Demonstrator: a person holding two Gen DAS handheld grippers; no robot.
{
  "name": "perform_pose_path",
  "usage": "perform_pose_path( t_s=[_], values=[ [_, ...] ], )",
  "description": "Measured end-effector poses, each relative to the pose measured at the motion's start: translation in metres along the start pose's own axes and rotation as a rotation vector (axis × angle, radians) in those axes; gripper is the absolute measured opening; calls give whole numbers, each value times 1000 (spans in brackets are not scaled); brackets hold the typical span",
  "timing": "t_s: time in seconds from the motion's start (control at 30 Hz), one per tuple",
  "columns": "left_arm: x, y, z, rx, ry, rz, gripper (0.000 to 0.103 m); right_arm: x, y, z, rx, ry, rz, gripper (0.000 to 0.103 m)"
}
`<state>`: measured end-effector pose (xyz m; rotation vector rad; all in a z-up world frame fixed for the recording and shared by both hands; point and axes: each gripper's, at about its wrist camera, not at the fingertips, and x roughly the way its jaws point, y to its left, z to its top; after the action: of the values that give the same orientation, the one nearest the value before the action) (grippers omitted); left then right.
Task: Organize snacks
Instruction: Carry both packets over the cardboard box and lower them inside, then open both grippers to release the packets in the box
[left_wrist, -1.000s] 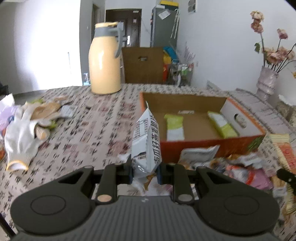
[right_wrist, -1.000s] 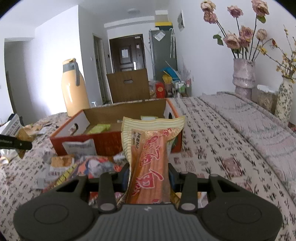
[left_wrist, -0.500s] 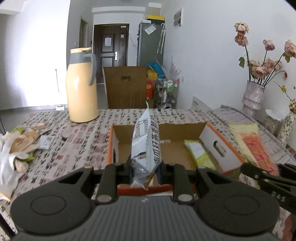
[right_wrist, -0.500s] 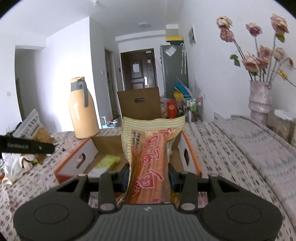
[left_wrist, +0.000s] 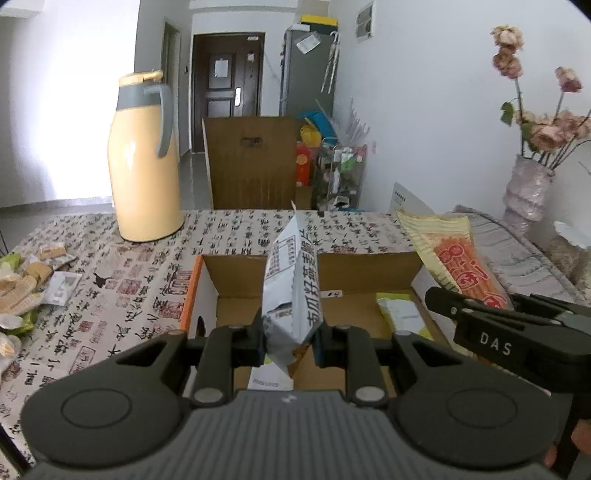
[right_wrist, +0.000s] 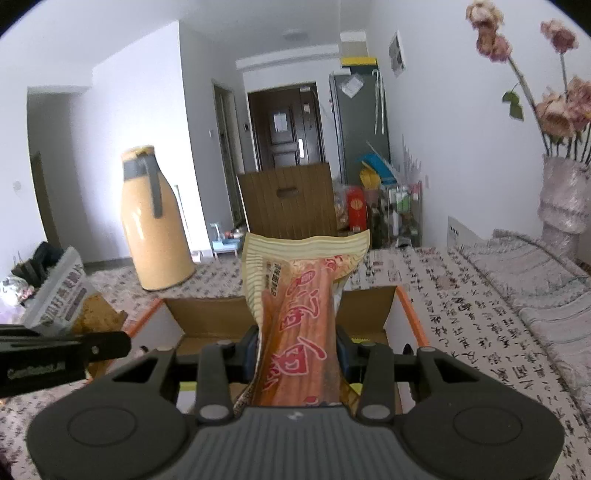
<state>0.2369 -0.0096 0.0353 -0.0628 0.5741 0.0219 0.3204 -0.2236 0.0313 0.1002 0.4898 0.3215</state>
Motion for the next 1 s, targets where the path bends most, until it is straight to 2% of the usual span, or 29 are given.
perform_pose_path(
  t_s=[0.17,0.47,0.6,0.67,0.7,0.73,0.77,0.83,0.87,0.93,1.0],
  values=[
    [23,4,-8,-12,37,5,23,29,-5,-8,6,54,0,39],
    [43,7,-19,-15,85,5,24,46,-14,-18,18,97,-10,39],
    [43,8,-19,-22,84,3,24,46,-15,-19,26,97,-21,46],
    [42,8,-20,-27,80,3,35,45,-17,-19,36,97,-20,55],
    [41,8,-20,-32,75,9,53,44,-18,-20,42,93,-27,58],
    [39,9,-20,-39,68,18,69,43,-19,-20,46,89,-33,68],
    [38,9,-20,-40,56,30,73,41,-20,-19,51,87,-38,78],
    [34,9,-20,-43,43,34,85,38,-23,-19,64,75,-48,89],
    [33,9,-19,-46,36,35,88,36,-24,-19,69,69,-49,94],
    [30,9,-19,-50,17,50,103,34,-25,-18,76,64,-49,101],
    [27,10,-19,-56,3,61,103,33,-26,-18,80,64,-51,103]
  ],
)
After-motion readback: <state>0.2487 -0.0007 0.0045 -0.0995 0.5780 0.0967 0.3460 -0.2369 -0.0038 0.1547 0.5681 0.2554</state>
